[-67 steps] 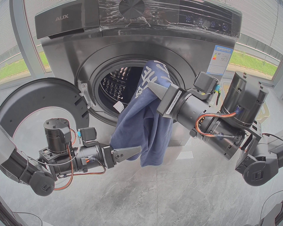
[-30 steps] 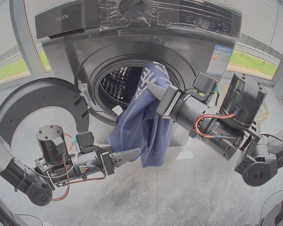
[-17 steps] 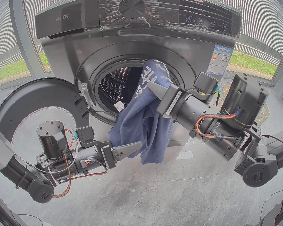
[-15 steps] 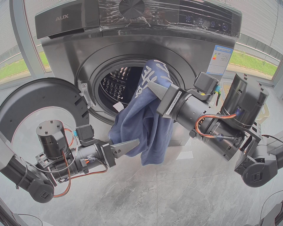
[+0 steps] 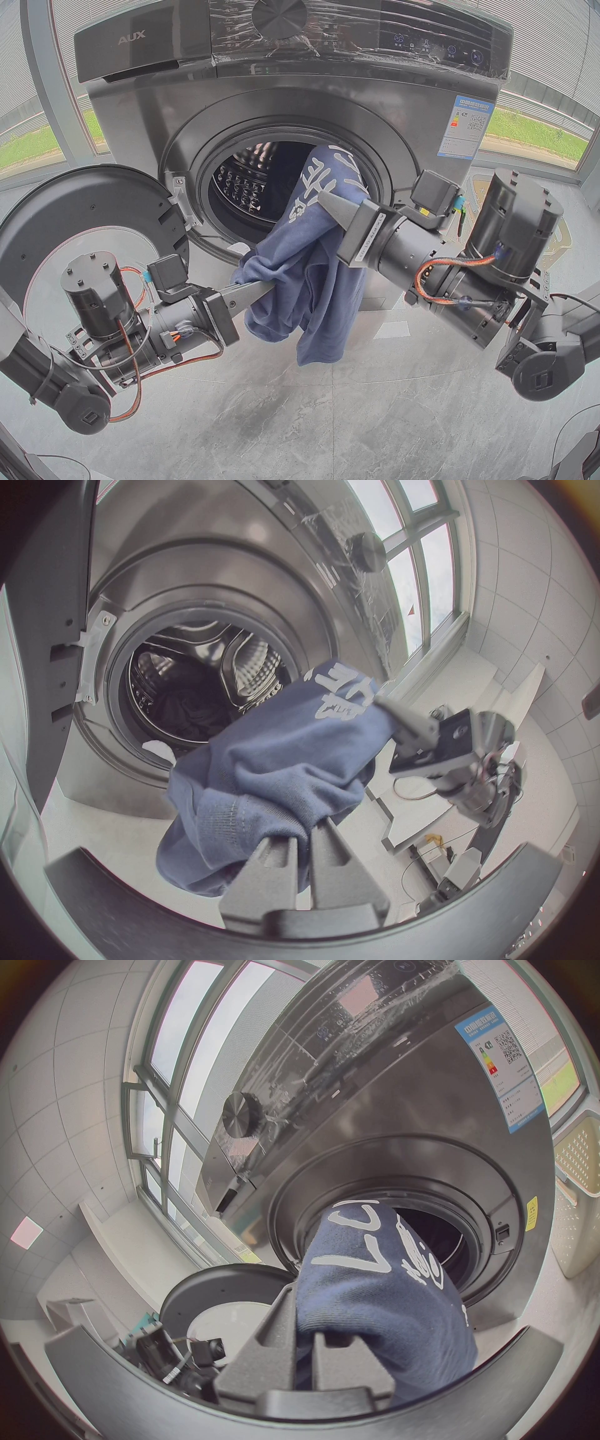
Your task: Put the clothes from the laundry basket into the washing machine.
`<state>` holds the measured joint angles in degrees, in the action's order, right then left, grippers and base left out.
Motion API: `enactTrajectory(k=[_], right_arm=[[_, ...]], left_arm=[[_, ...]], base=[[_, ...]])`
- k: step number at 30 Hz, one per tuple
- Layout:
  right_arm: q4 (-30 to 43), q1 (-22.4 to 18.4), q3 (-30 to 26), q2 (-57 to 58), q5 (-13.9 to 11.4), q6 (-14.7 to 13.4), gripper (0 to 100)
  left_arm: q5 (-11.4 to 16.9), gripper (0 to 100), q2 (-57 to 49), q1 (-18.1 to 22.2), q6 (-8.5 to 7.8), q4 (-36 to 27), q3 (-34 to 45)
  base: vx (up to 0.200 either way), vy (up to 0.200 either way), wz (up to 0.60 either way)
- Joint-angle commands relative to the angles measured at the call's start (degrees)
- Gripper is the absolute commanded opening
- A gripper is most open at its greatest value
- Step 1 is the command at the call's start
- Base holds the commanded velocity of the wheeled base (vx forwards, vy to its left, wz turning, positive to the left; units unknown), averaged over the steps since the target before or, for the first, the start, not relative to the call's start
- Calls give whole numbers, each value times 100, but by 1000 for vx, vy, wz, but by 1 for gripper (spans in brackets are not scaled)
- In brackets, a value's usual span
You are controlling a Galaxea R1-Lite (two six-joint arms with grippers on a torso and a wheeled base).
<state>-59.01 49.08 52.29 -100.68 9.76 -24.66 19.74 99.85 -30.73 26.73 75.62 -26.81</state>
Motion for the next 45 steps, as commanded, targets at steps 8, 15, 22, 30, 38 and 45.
enactTrajectory(k=[8, 15, 22, 30, 38, 45], right_arm=[[13, -4, -544, -22, -54, 40, 100], [-22, 58, -1379, 66, -300, 357, 100], [-207, 67, -1880, 145, -467, 673, 100], [-198, 67, -1880, 49, -458, 700, 100], [-225, 67, -1757, -127, -458, 875, 100], [-339, 119, -1748, -171, -467, 981, 100]], left_arm=[[-22, 0, -476, -38, 271, 524, 0], [-304, 0, -396, -64, 271, 498, -387], [-497, 0, -361, -100, 262, 401, -571], [-708, 0, -361, -100, 236, 296, -721], [-734, 0, -370, -170, 227, 296, -712], [-743, 0, -361, -293, 201, 296, -738]], base=[[0, 0, 0], [0, 0, 0], [0, 0, 0], [0, 0, 0], [0, 0, 0], [0, 0, 0]])
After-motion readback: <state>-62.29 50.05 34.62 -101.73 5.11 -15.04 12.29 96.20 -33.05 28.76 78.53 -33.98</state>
